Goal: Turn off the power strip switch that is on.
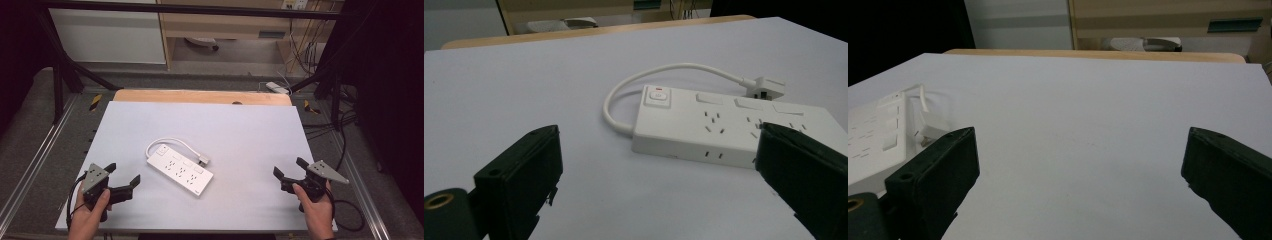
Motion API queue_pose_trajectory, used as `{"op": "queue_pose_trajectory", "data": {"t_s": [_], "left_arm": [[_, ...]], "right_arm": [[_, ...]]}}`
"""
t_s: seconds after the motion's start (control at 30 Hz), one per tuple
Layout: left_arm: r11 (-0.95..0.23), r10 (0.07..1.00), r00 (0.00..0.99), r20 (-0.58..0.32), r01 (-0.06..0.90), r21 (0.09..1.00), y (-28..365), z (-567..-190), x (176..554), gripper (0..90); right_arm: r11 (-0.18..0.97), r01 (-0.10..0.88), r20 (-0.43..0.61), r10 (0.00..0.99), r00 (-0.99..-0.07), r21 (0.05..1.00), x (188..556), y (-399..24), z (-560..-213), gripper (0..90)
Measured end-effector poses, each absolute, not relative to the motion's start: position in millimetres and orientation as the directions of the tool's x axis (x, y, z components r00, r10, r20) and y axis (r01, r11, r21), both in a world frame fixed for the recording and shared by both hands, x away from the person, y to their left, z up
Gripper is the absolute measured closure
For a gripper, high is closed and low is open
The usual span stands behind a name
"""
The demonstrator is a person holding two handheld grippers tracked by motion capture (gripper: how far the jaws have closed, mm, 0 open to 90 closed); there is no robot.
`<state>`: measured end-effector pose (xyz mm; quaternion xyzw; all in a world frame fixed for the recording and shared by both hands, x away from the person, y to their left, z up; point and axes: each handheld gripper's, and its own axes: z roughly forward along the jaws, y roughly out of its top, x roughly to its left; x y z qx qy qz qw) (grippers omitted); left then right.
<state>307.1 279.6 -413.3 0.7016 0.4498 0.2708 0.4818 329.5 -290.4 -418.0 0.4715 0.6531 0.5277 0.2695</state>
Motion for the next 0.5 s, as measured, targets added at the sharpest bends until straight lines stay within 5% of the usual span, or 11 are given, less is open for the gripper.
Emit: {"op": "queue_pose_trajectory", "data": {"t_s": [0.5], "left_arm": [[-0.132, 0.892, 0.448, -0.054, 0.372, 0.919, 280.0, -413.6, 307.3, 4.8]], "right_arm": [[-0.022, 0.316, 0.159, 0.896, -0.414, 0.948, 325.5, -289.1, -410.6, 1.7]]}}
